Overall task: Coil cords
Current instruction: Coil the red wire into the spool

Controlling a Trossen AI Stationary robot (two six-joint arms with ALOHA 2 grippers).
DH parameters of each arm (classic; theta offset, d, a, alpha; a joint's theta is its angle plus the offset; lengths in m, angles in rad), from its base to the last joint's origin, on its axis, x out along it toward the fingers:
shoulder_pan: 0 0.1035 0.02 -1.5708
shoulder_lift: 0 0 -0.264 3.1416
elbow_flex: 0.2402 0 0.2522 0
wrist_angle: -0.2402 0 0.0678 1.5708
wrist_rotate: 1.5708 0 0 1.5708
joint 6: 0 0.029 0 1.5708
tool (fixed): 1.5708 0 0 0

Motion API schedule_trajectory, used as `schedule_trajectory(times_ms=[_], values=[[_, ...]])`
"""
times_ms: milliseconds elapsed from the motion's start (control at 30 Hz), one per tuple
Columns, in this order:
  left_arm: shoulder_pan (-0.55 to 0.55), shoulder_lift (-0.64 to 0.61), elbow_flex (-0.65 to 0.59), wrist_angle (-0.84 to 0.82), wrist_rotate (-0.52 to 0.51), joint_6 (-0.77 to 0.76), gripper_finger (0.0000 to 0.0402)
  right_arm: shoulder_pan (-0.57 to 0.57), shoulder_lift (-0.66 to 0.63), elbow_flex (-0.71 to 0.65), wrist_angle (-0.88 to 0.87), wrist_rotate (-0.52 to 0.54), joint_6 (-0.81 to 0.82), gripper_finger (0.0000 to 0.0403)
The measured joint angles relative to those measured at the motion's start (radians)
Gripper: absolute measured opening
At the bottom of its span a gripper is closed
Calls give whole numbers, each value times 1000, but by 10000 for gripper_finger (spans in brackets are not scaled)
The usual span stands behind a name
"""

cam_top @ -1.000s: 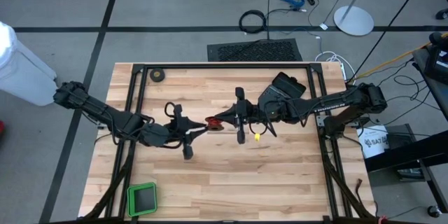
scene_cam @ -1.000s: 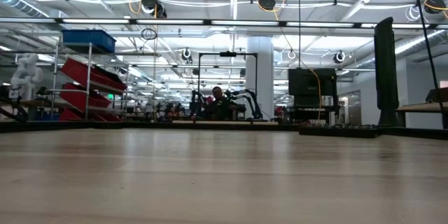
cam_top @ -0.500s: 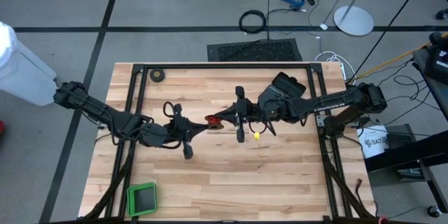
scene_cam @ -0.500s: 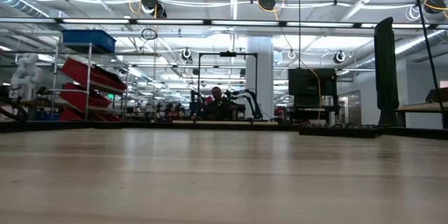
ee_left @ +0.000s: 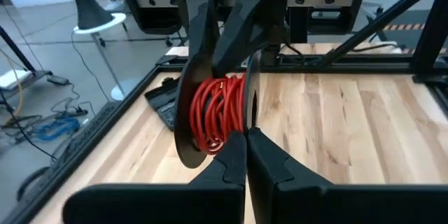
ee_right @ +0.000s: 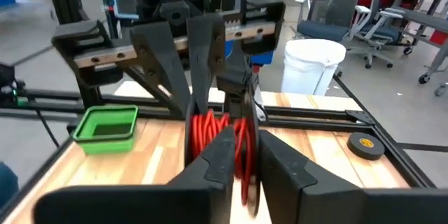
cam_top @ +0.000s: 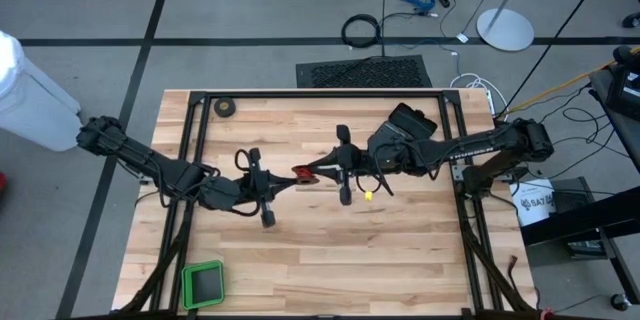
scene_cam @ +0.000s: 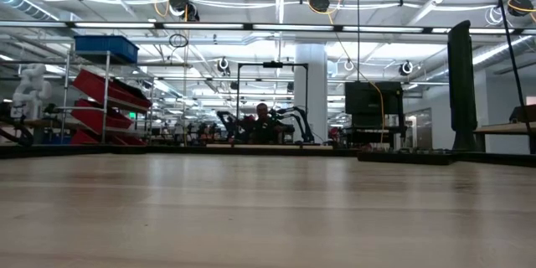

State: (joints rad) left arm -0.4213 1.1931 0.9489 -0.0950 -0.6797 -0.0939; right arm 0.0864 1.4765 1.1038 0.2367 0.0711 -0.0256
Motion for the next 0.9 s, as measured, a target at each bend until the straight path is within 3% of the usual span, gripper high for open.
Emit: schedule_trajectory(times_ms=[300,467,733,900], values=[[0,0,0,-37,-9,141,0,4,-108,0,-192,53,-36,88],[-5,0,0,-83,-11,349,0,44,-156,0,-298,65,-88,93],[-6,0,0,-89,-11,599,0,181,-110,-1,-295,350,-273,81],[-4,27,1,-107,-13,681,0,212,-91,-1,-232,455,-294,82]])
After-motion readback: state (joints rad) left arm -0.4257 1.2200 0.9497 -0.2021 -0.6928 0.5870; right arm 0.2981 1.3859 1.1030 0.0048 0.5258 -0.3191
